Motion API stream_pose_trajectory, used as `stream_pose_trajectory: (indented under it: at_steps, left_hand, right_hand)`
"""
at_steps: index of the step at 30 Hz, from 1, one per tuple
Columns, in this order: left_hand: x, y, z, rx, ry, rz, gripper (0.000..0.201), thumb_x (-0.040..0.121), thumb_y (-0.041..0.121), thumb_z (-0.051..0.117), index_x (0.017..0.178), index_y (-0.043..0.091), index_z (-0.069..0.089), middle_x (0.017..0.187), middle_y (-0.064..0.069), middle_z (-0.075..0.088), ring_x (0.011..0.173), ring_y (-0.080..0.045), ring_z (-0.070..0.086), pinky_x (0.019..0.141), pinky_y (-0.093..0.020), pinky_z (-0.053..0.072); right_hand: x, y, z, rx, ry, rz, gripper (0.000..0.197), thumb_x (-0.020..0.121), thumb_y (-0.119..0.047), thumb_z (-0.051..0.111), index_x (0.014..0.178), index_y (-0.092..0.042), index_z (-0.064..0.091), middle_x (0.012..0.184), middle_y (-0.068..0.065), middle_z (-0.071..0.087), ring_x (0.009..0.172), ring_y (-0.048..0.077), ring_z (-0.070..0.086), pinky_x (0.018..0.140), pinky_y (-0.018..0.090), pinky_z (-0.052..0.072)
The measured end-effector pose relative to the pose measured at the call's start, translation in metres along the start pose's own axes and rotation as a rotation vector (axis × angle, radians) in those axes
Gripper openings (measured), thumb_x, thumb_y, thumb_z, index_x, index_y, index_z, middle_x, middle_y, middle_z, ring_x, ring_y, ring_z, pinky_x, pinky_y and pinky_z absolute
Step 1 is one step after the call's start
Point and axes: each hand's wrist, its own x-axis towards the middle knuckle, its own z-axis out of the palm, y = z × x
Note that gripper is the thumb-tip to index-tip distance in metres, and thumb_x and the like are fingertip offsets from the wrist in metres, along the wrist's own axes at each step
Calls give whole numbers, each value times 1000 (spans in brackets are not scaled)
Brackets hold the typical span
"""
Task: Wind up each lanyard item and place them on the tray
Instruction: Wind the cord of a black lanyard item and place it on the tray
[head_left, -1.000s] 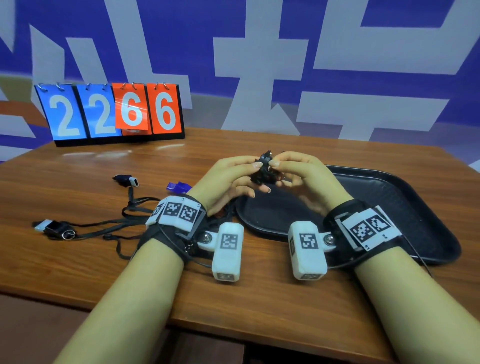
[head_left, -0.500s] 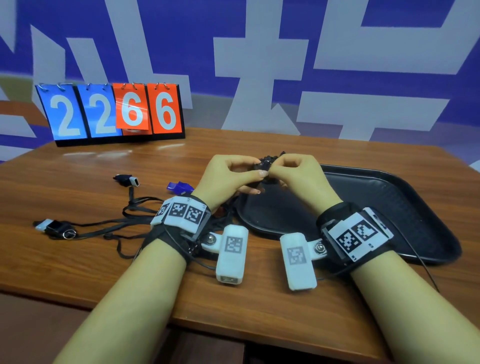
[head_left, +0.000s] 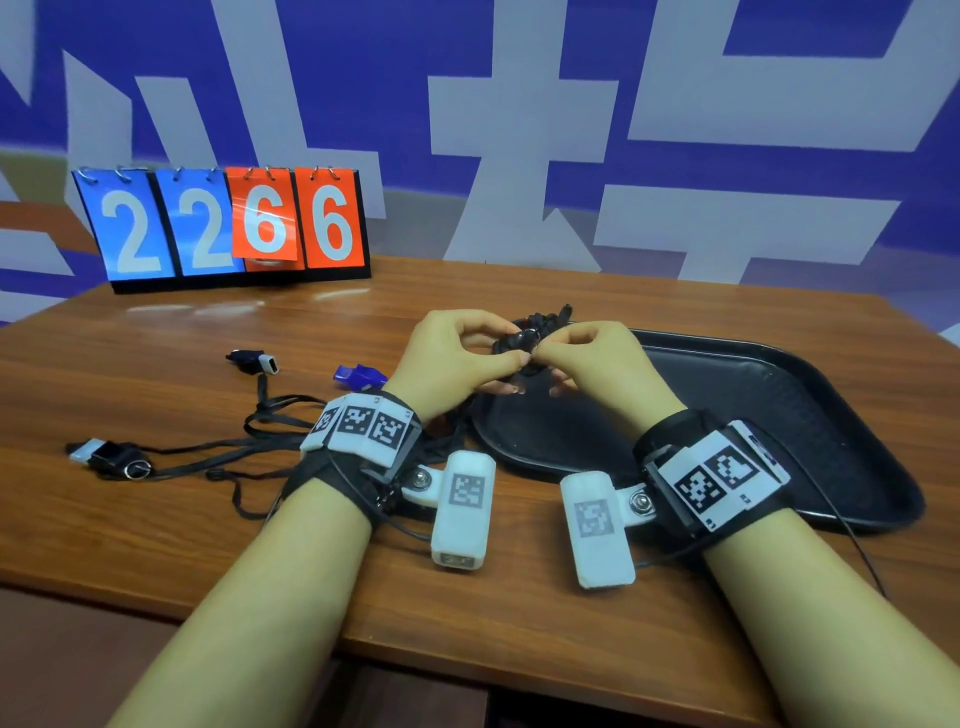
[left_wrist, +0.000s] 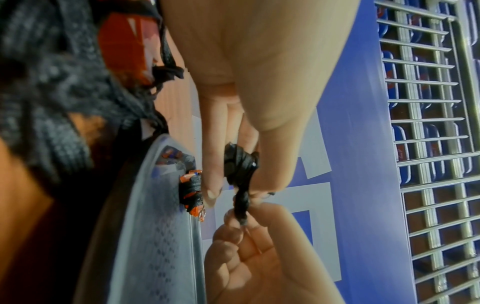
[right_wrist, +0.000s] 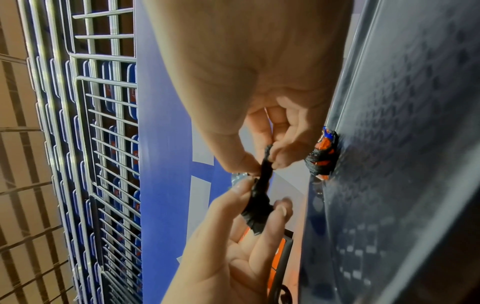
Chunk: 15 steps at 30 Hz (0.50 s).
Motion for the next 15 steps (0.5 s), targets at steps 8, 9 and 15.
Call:
stream_pose_trajectory:
  at_steps: [8,9,15]
  left_hand:
    - [-1,2,-1,5,-18,-29,26,82,2,77,106,-1,70,99,-12,75,82,-27,75,70,-36,63]
    - [-1,3,-1,-4,-28,-29,26,82,2,77,107,-1,71,100,-12,75,83,-27,75,71,-35,63]
    - [-2,6,-2,-63,-39,-40,31,83,-1,74,113,-4,68,103,-16,75,83,-30,75,73,-35,63]
  right_hand:
    - [-1,-5,-4,377,-136,263,7,86,-4,62,90,0,66,63,3,48,53,11,48,50,18,48]
    - [0,-6,-5,472,-157,330,4,86,-4,61,86,-3,65,65,2,47,52,9,47,49,17,47]
    - [2,-7,-9,824,-215,506,10,89,-4,57,82,-6,63,73,0,54,52,5,46,48,12,48]
